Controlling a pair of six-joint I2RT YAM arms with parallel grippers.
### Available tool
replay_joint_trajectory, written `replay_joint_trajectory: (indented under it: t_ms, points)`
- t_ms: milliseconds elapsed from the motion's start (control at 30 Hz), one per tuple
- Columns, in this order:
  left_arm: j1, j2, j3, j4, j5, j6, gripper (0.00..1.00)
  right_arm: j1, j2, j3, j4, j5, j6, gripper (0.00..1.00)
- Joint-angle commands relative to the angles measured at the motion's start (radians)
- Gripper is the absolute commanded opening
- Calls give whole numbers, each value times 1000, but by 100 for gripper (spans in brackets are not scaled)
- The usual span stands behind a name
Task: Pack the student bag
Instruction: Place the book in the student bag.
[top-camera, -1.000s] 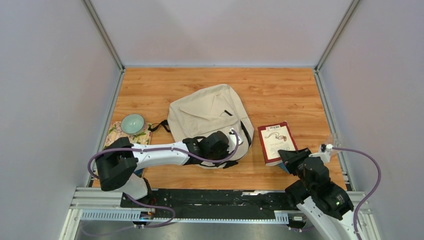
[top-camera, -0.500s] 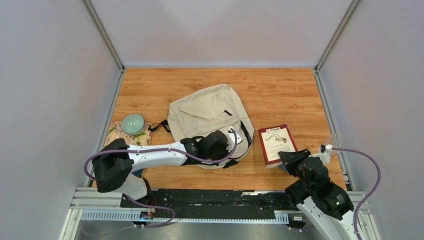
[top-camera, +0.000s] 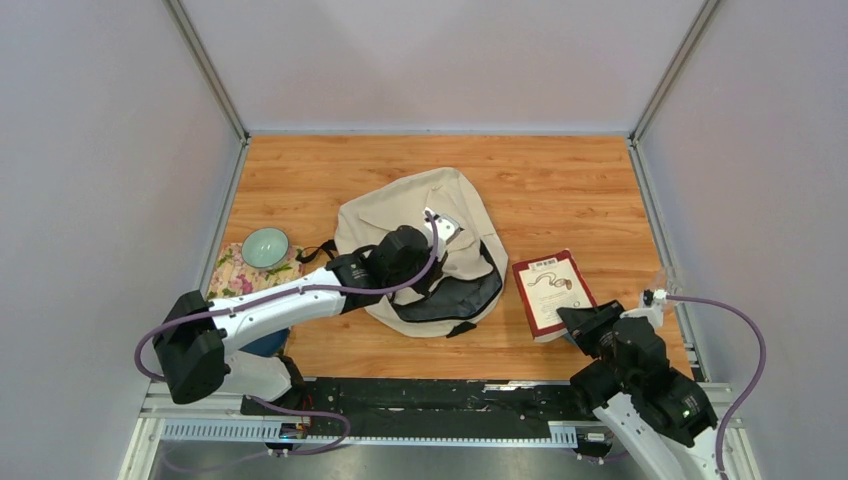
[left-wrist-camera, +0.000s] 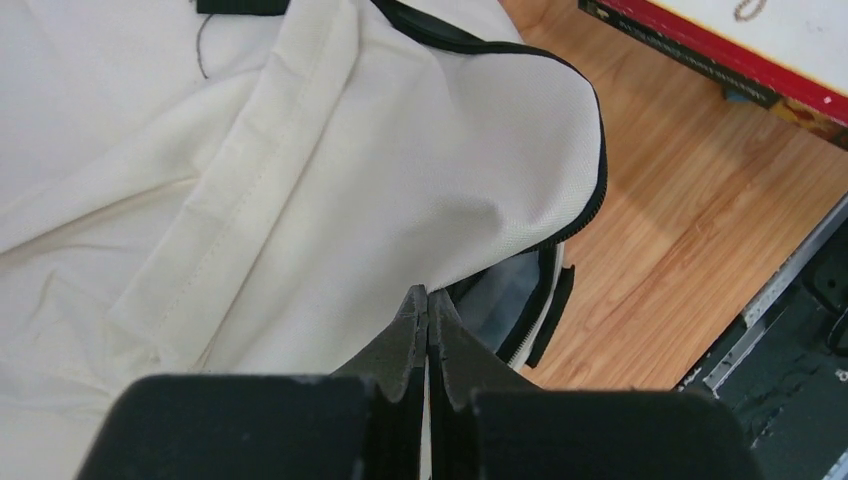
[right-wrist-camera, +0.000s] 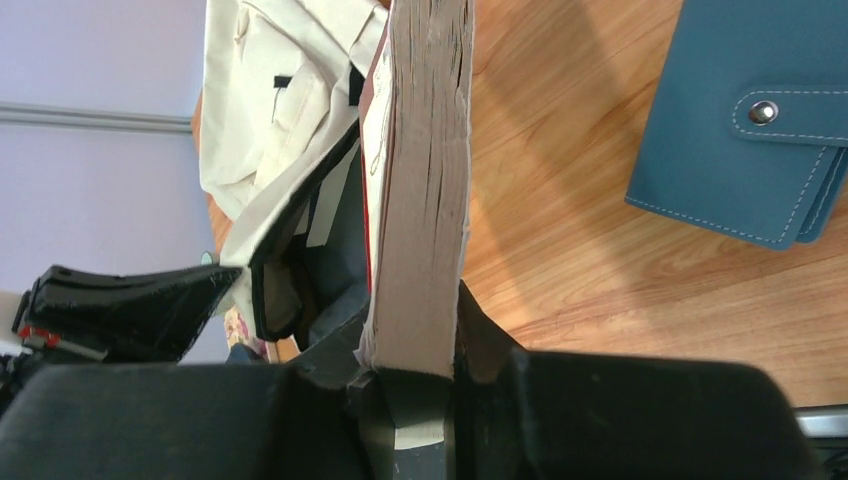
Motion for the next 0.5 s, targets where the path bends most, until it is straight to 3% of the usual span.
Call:
replay_joint_trajectory:
  t_ms: [0, 267, 467]
  points:
    - [39, -48, 57, 25, 13, -70, 0, 3, -76, 85, 20, -51, -20, 0]
    - [46, -116, 45, 111, 25, -83, 0, 2, -78, 187, -148, -164, -28, 0]
    - [44, -168, 35, 203, 83, -62, 0, 2, -78, 137, -78, -290, -39, 0]
